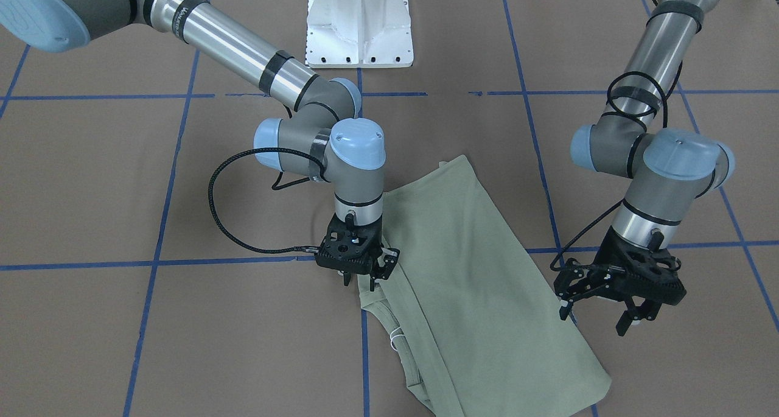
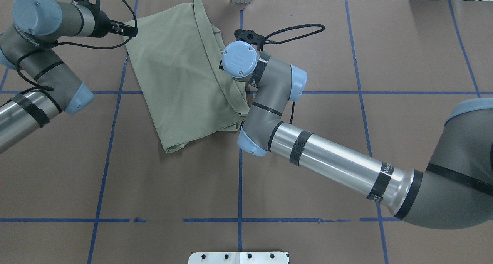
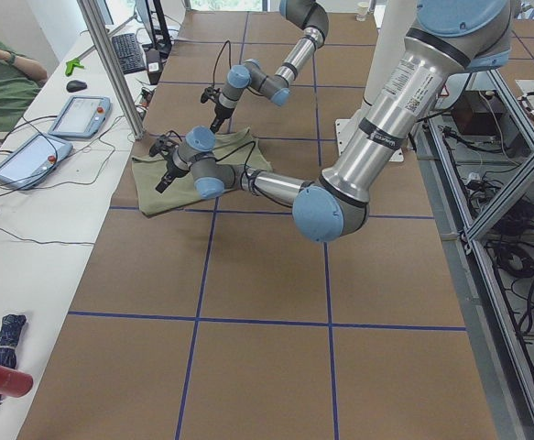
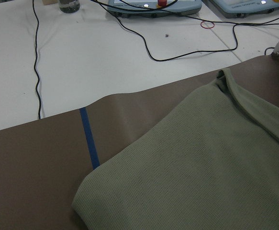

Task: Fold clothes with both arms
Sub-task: 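Lower the right gripper onto the folded shirt edge near the collar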

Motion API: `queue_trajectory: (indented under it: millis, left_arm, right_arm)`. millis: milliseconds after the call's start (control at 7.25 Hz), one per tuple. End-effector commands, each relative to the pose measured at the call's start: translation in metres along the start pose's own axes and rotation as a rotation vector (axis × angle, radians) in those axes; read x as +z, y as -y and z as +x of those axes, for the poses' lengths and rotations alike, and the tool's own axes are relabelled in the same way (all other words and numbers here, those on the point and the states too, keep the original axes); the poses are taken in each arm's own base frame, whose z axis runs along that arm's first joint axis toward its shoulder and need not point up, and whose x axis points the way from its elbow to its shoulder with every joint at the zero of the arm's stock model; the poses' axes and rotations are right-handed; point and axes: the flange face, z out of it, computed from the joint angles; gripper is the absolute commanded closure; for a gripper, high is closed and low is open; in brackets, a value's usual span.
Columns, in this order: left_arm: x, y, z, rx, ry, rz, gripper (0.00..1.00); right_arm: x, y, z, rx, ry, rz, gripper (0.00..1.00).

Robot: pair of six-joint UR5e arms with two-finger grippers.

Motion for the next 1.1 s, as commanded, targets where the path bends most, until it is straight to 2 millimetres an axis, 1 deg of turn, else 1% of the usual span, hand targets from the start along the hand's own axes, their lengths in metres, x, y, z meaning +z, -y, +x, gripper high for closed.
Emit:
queue_trajectory:
  millis: [0, 276, 552, 690, 966]
  left_arm:
    - [0.000, 0.000, 0.000, 0.000, -0.001, 0.001, 0.00]
    - [0.000, -0.001, -0.001, 0.000, 0.001, -0.002, 0.00]
    - [0.000, -0.002, -0.001, 0.001, 0.002, -0.003, 0.00]
    - [0.000, -0.002, -0.001, 0.001, 0.002, -0.003, 0.00]
    - [0.000, -0.003, -0.002, 0.001, 0.002, -0.003, 0.00]
  right_arm:
    - [0.001, 0.000, -0.002, -0.007, -0.003, 0.001, 0.45]
    - [-0.001, -0.004, -0.007, -0.011, 0.000, 0.009, 0.45]
    - [0.005, -0.009, -0.005, -0.017, -0.011, 0.019, 0.45]
    - [0.004, -0.013, -0.007, -0.020, -0.009, 0.016, 0.45]
    - [0.003, -0.014, -0.008, -0.021, -0.008, 0.016, 0.45]
